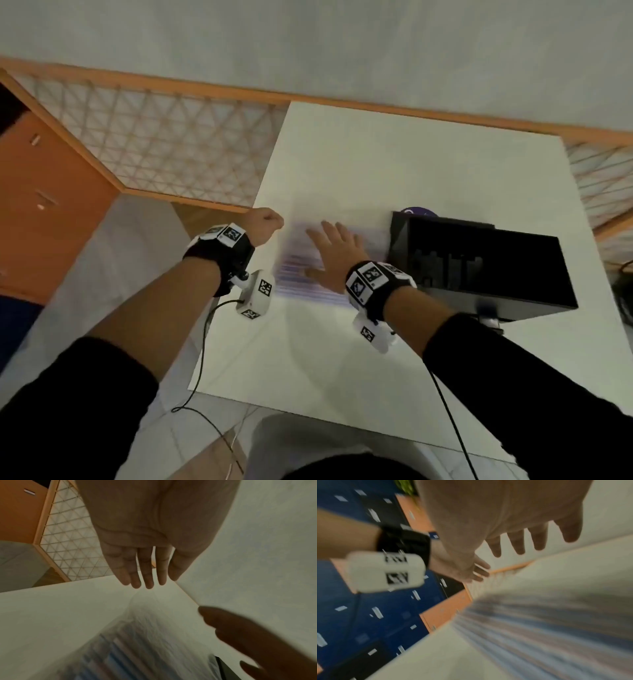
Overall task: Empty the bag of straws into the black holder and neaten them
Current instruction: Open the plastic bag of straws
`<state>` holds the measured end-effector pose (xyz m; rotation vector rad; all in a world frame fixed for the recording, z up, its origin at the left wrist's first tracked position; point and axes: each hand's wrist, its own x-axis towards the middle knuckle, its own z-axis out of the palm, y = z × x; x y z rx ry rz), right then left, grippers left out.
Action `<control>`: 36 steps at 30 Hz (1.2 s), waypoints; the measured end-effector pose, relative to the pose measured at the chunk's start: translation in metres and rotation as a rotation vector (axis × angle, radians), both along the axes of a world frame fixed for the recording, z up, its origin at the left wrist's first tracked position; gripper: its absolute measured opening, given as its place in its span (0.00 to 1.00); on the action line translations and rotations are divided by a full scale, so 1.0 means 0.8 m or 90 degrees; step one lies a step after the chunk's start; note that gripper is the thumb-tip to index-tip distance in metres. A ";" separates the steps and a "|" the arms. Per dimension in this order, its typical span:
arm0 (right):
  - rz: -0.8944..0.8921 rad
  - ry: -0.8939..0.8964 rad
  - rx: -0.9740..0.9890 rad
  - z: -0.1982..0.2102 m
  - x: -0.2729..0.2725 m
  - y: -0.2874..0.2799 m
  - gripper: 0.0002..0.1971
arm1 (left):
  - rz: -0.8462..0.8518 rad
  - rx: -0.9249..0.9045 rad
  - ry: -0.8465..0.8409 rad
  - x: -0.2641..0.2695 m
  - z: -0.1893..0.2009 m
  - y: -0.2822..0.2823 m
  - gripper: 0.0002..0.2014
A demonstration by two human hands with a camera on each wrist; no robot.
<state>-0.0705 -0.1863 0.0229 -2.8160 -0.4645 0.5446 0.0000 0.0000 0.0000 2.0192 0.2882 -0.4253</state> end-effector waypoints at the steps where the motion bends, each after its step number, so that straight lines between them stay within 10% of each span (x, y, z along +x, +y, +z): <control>1: -0.008 0.020 -0.042 -0.012 0.007 0.003 0.43 | -0.013 0.027 0.003 0.007 -0.001 0.002 0.10; 4: -0.022 0.067 -0.124 -0.043 0.027 0.003 0.49 | -0.015 0.082 0.052 0.035 -0.019 0.003 0.04; 14: -0.058 0.095 -0.064 -0.090 0.034 -0.009 0.50 | 0.050 0.106 0.167 0.101 -0.055 -0.018 0.39; 17: -0.047 0.105 -0.071 -0.096 0.036 -0.012 0.51 | 0.087 0.099 0.160 0.115 -0.050 -0.022 0.24; 20: -0.049 0.119 -0.052 -0.097 0.038 -0.013 0.51 | 0.065 0.027 0.114 0.123 -0.037 -0.027 0.07; 25: -0.063 0.124 -0.073 -0.073 0.041 -0.007 0.47 | 0.051 0.051 -0.064 0.098 -0.025 -0.039 0.09; 31: -0.240 -0.078 0.298 0.028 0.101 0.023 0.26 | 0.061 -0.001 -0.285 0.059 0.035 -0.059 0.08; 36: -0.194 -0.164 0.302 0.089 0.124 0.032 0.10 | 0.081 -0.032 -0.425 0.035 0.102 -0.073 0.08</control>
